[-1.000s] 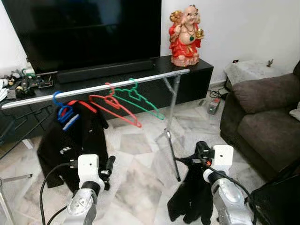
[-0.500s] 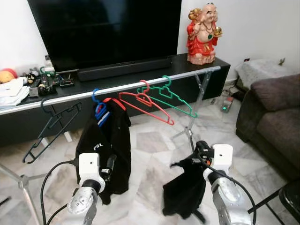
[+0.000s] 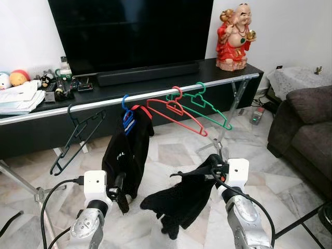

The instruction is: Hang hanger

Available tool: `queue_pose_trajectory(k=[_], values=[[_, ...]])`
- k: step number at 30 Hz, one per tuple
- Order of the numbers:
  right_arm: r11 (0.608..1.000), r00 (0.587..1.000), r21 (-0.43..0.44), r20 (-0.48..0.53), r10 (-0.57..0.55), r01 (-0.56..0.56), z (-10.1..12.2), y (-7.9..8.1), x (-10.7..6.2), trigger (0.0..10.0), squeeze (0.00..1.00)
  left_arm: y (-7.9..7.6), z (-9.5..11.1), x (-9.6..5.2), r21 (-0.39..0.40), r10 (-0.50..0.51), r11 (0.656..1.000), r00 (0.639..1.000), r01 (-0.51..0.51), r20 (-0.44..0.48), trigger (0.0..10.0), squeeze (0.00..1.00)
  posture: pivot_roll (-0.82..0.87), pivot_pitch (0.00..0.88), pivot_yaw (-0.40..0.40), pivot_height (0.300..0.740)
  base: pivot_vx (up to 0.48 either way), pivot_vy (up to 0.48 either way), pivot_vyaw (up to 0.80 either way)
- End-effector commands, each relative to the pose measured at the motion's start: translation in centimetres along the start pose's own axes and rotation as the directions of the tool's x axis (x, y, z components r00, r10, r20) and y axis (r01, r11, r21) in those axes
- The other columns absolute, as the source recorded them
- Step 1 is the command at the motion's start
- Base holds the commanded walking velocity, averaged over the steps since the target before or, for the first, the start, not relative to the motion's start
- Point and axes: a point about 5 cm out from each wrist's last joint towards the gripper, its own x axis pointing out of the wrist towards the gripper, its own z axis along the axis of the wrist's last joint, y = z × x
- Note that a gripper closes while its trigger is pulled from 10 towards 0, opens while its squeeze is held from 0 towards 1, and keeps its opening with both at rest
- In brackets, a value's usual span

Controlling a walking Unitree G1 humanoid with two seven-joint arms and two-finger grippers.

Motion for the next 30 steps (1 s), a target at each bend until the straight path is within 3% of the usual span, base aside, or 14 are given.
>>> queue_pose_trajectory(k=[1,24,30], values=[[1.0,0.999,-0.006,0.038,-0.01,0.01,0.79,-0.22,0.31,10.0,0.0,0.17,0.2,-0.06,-0.008,0.002,1.0,1.0,-0.002,0.002,10.0,0.0,0.01,0.017,0.047,0.74,0.0,0.0,0.0],[1.0,0.999,-0.011,0.034,-0.016,0.016,0.57,-0.24,0.18,10.0,0.0,0.26,0.07,-0.22,-0.013,0.013,1.0,1.0,-0.013,-0.007,10.0,0.0,0.01,0.026,0.042,0.74,0.0,0.0,0.0],[0.999,0.998,-0.038,0.057,-0.001,0.003,0.84,-0.16,0.09,10.0,0.0,0.28,0.03,-0.21,-0.02,0.017,1.0,1.0,-0.018,-0.01,10.0,0.0,0.01,0.024,0.042,0.74,0.0,0.0,0.79]])
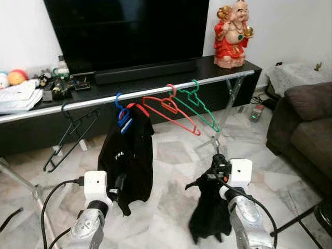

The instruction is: Hang hanger

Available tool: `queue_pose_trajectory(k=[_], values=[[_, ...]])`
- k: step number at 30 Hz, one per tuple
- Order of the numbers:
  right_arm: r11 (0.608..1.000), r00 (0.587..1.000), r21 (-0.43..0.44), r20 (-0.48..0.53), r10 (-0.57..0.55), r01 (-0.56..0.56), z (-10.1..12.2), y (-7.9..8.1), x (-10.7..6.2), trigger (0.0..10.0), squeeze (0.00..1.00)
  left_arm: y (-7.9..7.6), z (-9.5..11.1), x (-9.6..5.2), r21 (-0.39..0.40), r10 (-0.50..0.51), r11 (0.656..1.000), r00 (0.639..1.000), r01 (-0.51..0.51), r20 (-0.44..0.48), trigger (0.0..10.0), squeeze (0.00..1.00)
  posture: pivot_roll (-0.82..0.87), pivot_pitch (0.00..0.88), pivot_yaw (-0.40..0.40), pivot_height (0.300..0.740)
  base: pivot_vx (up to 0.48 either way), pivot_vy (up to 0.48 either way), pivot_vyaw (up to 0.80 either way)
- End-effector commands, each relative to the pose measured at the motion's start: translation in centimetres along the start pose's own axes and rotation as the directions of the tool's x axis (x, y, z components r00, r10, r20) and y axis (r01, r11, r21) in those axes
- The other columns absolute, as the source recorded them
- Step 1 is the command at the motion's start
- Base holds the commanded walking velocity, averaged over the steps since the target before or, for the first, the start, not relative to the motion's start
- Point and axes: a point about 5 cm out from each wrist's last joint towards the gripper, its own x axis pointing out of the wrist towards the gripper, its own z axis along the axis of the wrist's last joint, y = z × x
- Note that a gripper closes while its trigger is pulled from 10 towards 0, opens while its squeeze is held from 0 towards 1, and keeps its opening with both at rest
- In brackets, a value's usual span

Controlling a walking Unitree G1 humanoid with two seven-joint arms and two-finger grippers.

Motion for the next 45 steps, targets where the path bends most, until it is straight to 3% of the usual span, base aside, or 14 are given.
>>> queue_pose_trajectory(k=[1,20,45], values=[[1.0,0.999,-0.001,0.028,0.023,-0.023,0.54,0.62,0.24,10.0,0.0,0.41,0.03,-0.15,-0.011,0.017,1.0,1.0,-0.017,-0.001,10.0,0.0,0.01,0.024,0.042,0.74,0.0,0.0,0.79],[0.999,1.0,0.023,0.008,0.023,-0.023,-0.01,0.83,0.09,10.0,0.0,0.67,-0.12,-0.29,-0.002,0.03,1.0,0.999,-0.03,-0.018,10.0,0.0,0.01,0.02,0.047,0.74,0.0,0.0,0.76],[0.999,1.0,0.032,-0.003,-0.025,0.025,-0.17,0.28,0.21,10.0,0.0,0.42,-0.18,-0.22,-0.012,0.016,1.0,0.999,-0.016,-0.031,10.0,0.0,0.01,0.023,0.044,0.74,0.0,0.129,0.0]])
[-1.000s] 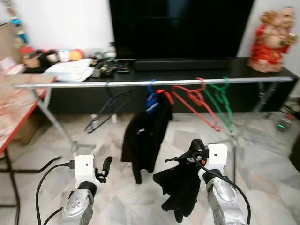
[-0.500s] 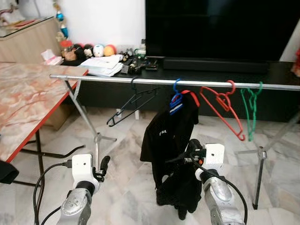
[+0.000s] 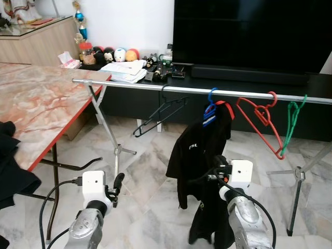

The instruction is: Hang hanger

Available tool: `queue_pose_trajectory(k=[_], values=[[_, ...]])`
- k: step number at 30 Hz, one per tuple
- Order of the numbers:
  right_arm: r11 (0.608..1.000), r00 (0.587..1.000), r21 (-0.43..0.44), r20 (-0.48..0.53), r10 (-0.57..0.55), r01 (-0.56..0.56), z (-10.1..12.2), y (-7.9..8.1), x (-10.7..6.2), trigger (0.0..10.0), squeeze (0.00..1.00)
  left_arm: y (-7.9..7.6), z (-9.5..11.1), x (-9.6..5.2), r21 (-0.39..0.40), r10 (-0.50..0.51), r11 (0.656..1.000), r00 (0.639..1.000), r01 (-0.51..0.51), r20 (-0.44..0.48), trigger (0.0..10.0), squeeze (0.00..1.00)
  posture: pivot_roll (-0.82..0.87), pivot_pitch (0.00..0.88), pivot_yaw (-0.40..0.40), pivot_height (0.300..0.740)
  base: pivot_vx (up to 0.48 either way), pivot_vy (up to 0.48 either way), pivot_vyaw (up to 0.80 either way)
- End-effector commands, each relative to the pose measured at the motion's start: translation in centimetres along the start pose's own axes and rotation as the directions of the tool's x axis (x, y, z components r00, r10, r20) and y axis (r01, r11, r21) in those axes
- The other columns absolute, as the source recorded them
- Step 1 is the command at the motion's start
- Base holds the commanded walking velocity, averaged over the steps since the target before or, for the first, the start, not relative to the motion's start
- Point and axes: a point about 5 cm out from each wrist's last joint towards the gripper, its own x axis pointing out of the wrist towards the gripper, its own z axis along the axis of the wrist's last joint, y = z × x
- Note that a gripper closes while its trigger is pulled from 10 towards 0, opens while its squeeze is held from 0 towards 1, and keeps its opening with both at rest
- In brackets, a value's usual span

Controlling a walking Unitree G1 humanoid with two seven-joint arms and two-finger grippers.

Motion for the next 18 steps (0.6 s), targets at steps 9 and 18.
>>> queue_pose_trajectory(k=[9,18], values=[[1.0,1.0,0.0,0.013,-0.011,0.011,0.27,-0.24,0.1,10.0,0.0,-0.21,-0.17,-0.07,-0.006,-0.003,1.0,1.0,0.003,-0.014,10.0,0.0,0.02,0.025,0.046,0.74,0.0,0.153,0.0],[1.0,1.0,0.0,0.011,-0.009,0.009,0.21,-0.19,0.1,10.0,0.0,-0.19,-0.08,-0.07,-0.004,-0.003,1.0,1.0,0.003,-0.011,10.0,0.0,0.02,0.028,0.046,0.74,0.0,0.332,0.0]])
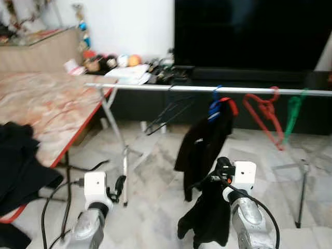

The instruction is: Hang hanger

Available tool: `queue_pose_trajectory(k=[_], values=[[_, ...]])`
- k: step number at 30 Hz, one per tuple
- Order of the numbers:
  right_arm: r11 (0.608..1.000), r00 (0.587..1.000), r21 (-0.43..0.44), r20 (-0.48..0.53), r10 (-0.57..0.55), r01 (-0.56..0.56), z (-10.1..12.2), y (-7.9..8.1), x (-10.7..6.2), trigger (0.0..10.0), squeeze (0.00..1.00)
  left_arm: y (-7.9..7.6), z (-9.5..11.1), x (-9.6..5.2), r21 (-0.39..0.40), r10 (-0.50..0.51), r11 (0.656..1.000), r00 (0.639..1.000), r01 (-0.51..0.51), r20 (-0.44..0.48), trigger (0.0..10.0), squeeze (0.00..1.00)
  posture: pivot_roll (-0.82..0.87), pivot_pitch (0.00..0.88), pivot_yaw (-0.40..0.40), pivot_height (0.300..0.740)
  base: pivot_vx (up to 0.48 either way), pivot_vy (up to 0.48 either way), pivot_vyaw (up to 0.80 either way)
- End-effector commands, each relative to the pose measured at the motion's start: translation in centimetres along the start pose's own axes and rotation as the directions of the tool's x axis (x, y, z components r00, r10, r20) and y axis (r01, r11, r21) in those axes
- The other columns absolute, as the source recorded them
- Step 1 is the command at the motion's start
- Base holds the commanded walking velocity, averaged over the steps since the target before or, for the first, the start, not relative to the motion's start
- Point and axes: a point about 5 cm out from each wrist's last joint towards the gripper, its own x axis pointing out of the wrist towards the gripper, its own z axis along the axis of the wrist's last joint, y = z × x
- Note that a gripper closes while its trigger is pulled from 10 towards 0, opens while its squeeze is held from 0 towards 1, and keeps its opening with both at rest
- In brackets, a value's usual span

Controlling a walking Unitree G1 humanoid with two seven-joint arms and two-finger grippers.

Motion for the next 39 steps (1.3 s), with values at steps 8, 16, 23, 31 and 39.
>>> queue_pose_trajectory(k=[8,16,23,31,39], values=[[1.0,1.0,-0.013,0.023,-0.012,0.013,0.54,-0.73,0.03,10.0,0.0,-0.45,0.28,0.01,-0.001,-0.008,1.0,1.0,0.008,0.013,10.0,0.0,0.02,0.03,0.045,0.74,0.0,0.0,0.0],[1.0,1.0,-0.009,0.022,-0.013,0.014,0.51,-0.67,0.03,10.0,0.0,-0.43,0.25,0.01,-0.008,-0.009,1.0,1.0,0.009,0.008,10.0,0.0,0.02,0.032,0.046,0.74,0.0,0.237,0.0],[1.0,1.0,-0.007,0.021,-0.013,0.013,0.48,-0.64,0.03,10.0,0.0,-0.42,0.3,0.03,-0.007,-0.011,1.0,1.0,0.011,0.008,10.0,0.0,0.02,0.032,0.047,0.74,0.0,0.417,0.0],[1.0,1.0,-0.007,0.02,-0.008,0.008,0.43,-0.54,-0.02,10.0,0.0,-0.44,0.36,-0.01,-0.006,-0.01,1.0,1.0,0.01,0.012,10.0,0.0,0.02,0.033,0.047,0.74,0.0,0.466,0.0],[1.0,1.0,-0.007,0.018,-0.009,0.009,0.41,-0.58,-0.06,10.0,0.0,-0.56,0.4,-0.07,-0.002,-0.017,1.0,1.0,0.017,0.019,10.0,0.0,0.02,0.035,0.046,0.74,0.0,0.046,0.0]])
